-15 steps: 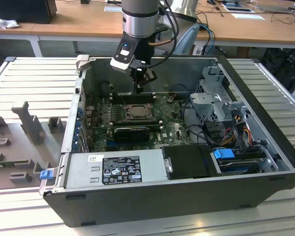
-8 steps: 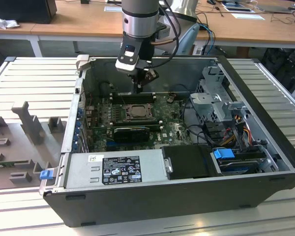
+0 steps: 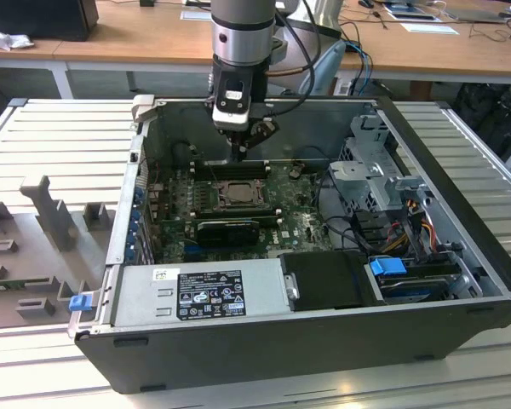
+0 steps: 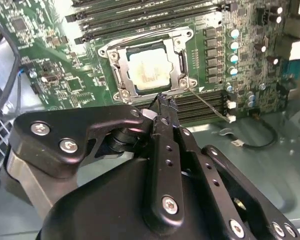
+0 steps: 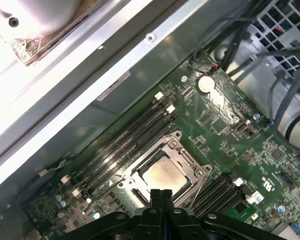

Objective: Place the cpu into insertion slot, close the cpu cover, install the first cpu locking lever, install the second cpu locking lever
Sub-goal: 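Install the first cpu locking lever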

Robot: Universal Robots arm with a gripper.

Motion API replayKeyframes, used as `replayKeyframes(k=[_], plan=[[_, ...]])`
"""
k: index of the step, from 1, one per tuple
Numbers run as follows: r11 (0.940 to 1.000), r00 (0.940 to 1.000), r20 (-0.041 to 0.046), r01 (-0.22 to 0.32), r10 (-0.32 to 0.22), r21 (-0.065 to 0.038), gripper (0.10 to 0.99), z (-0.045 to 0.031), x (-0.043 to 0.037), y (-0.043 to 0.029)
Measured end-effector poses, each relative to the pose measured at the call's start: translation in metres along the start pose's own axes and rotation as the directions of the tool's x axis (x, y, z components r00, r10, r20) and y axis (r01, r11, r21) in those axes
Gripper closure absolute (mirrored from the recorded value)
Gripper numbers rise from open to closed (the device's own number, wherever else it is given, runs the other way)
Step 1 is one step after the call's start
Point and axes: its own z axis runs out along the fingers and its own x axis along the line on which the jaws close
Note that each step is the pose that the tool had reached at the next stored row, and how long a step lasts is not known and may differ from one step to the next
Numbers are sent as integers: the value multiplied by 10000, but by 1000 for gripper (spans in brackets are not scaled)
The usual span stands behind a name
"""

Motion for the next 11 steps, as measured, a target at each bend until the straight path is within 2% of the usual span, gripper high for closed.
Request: replayKeyframes(k=[3,11], plan=[[9973,9973,-32,730,-730,7,980,0,0,0],[9843,9843,-87,1763,-1763,20,980,0,0,0]])
